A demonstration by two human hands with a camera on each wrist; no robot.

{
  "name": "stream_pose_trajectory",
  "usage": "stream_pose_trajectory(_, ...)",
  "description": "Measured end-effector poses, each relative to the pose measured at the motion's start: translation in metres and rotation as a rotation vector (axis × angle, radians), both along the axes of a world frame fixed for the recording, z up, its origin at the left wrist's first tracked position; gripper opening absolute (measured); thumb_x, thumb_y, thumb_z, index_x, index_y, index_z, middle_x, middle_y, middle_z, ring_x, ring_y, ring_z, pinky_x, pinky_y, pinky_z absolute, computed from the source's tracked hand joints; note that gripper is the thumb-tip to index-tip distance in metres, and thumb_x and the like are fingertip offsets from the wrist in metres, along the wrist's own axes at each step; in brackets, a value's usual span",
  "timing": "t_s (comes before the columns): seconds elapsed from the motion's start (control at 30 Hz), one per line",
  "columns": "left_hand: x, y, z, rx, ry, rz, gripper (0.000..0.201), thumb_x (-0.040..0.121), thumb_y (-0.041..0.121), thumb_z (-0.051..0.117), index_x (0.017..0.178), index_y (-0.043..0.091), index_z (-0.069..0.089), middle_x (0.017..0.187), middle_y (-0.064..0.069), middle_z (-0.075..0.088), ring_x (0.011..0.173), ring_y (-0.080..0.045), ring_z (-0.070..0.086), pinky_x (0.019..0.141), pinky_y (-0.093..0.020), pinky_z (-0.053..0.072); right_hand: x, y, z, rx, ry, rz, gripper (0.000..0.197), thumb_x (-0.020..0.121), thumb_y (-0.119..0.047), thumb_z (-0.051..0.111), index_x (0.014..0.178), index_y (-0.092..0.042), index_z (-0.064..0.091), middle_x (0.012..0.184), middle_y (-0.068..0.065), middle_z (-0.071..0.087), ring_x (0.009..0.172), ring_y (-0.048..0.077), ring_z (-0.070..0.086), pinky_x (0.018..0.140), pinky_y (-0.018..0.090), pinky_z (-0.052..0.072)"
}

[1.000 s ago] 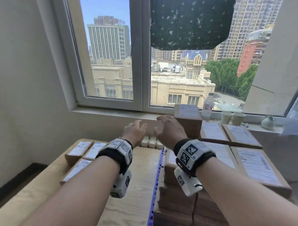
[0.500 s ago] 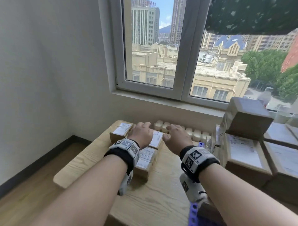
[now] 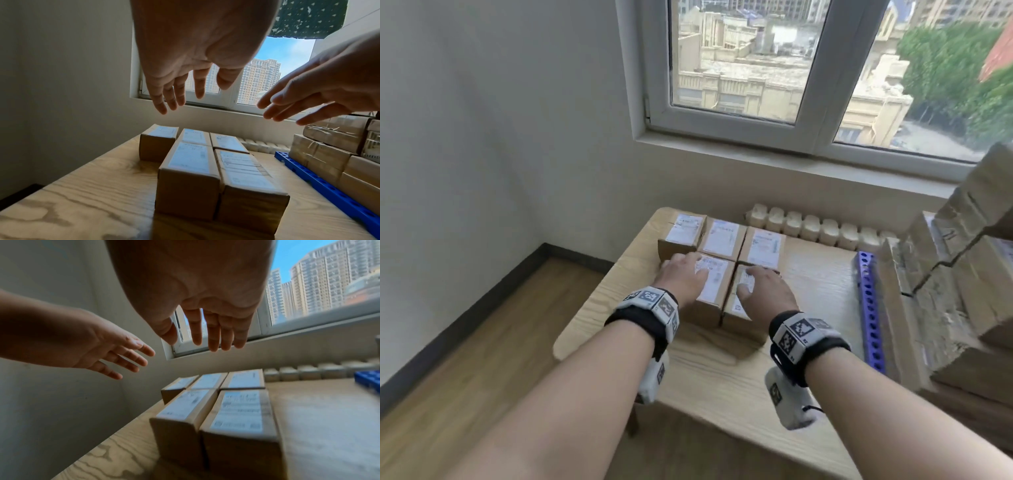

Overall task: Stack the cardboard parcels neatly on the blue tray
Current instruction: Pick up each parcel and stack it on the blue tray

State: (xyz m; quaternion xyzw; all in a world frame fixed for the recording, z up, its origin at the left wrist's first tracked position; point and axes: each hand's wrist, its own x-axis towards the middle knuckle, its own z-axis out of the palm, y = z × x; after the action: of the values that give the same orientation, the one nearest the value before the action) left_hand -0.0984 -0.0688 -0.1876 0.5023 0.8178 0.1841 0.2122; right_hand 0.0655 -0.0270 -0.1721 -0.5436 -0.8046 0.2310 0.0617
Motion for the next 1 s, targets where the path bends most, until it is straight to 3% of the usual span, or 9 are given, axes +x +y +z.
stream_pose_trajectory(0.1, -0.014, 0.002, -0.015, -0.022, -0.034, -0.001, 0.050, 0.099, 0.038, 0.039, 0.146, 0.021, 0.041, 0.147, -0.010, 0.042, 0.134, -0.030, 0.038, 0.111, -0.042, 0.034, -0.014, -0.006, -0.014, -0.052, 0.015, -0.037, 0.048, 0.097, -0.029, 0.047, 0.143, -0.016, 0.044, 0.144, 0.007, 0.049, 0.131, 0.025, 0.045, 0.106, 0.037, 0.038)
stream_pose_trajectory(0.23, -0.021, 0.012, -0.030, -0.036, -0.082, -0.011, 0.051, 0.099, 0.037, 0.041, 0.146, 0.018, 0.040, 0.146, -0.012, 0.043, 0.134, -0.030, 0.039, 0.111, -0.044, 0.034, -0.026, -0.002, -0.028, -0.094, 0.027, -0.098, 0.047, 0.098, -0.029, 0.047, 0.143, -0.016, 0.045, 0.145, 0.006, 0.049, 0.133, 0.022, 0.045, 0.112, 0.037, 0.031)
stream_pose_trajectory(0.4, -0.032, 0.031, -0.050, -0.061, -0.155, 0.044, 0.051, 0.098, 0.037, 0.044, 0.145, 0.018, 0.039, 0.145, -0.012, 0.044, 0.133, -0.029, 0.040, 0.111, -0.042, 0.035, -0.043, 0.017, -0.045, -0.137, 0.005, -0.123, 0.040, 0.099, -0.027, 0.046, 0.134, -0.010, 0.054, 0.137, 0.010, 0.054, 0.125, 0.027, 0.051, 0.096, 0.033, 0.041)
stream_pose_trajectory(0.5, -0.040, 0.046, -0.059, -0.099, -0.186, 0.080, 0.055, 0.099, 0.037, 0.045, 0.149, 0.016, 0.034, 0.149, -0.011, 0.040, 0.137, -0.030, 0.037, 0.113, -0.041, 0.032, -0.053, 0.030, -0.060, -0.207, 0.054, -0.150, 0.032, 0.097, -0.023, 0.045, 0.120, -0.008, 0.061, 0.125, 0.013, 0.060, 0.105, 0.028, 0.059, 0.088, 0.036, 0.049)
stream_pose_trajectory(0.6, -0.047, 0.062, -0.068, -0.130, -0.199, 0.095, 0.059, 0.098, 0.037, 0.046, 0.151, 0.016, 0.029, 0.152, -0.011, 0.037, 0.139, -0.030, 0.035, 0.114, -0.043, 0.031, -0.057, 0.042, -0.072, -0.264, 0.076, -0.171, 0.037, 0.095, -0.024, 0.047, 0.127, -0.010, 0.059, 0.126, 0.011, 0.061, 0.104, 0.028, 0.061, 0.087, 0.038, 0.053)
stream_pose_trajectory(0.67, -0.051, 0.072, -0.075, -0.166, -0.229, 0.104, 0.061, 0.098, 0.037, 0.047, 0.152, 0.016, 0.028, 0.153, -0.010, 0.036, 0.139, -0.030, 0.035, 0.114, -0.043, 0.032, -0.059, 0.050, -0.077, -0.276, 0.089, -0.186, 0.029, 0.095, -0.021, 0.048, 0.117, -0.007, 0.062, 0.116, 0.013, 0.065, 0.100, 0.029, 0.062, 0.086, 0.041, 0.054)
stream_pose_trajectory(0.77, -0.051, 0.082, -0.086, -0.209, -0.323, 0.132, 0.061, 0.096, 0.036, 0.049, 0.150, 0.015, 0.031, 0.148, -0.007, 0.045, 0.131, -0.027, 0.046, 0.108, -0.043, 0.040, -0.062, 0.061, -0.082, -0.288, 0.106, -0.224, 0.021, 0.095, -0.019, 0.050, 0.106, -0.007, 0.064, 0.105, 0.011, 0.067, 0.092, 0.027, 0.064, 0.083, 0.042, 0.055)
stream_pose_trajectory(0.83, -0.050, 0.087, -0.093, -0.216, -0.381, 0.163, 0.058, 0.094, 0.036, 0.050, 0.146, 0.014, 0.036, 0.141, -0.005, 0.053, 0.123, -0.026, 0.053, 0.103, -0.042, 0.044, -0.063, 0.067, -0.086, -0.276, 0.123, -0.238, 0.021, 0.095, -0.019, 0.051, 0.106, -0.007, 0.064, 0.104, 0.010, 0.067, 0.092, 0.026, 0.063, 0.083, 0.041, 0.055)
stream_pose_trajectory(1.0, -0.050, 0.092, -0.110, -0.249, -0.461, 0.239, 0.062, 0.094, 0.038, 0.051, 0.148, 0.013, 0.033, 0.140, -0.006, 0.054, 0.121, -0.028, 0.055, 0.103, -0.042, 0.045, -0.064, 0.072, -0.091, -0.262, 0.162, -0.270, 0.024, 0.094, -0.019, 0.053, 0.110, -0.005, 0.063, 0.107, 0.010, 0.064, 0.095, 0.026, 0.060, 0.084, 0.040, 0.054)
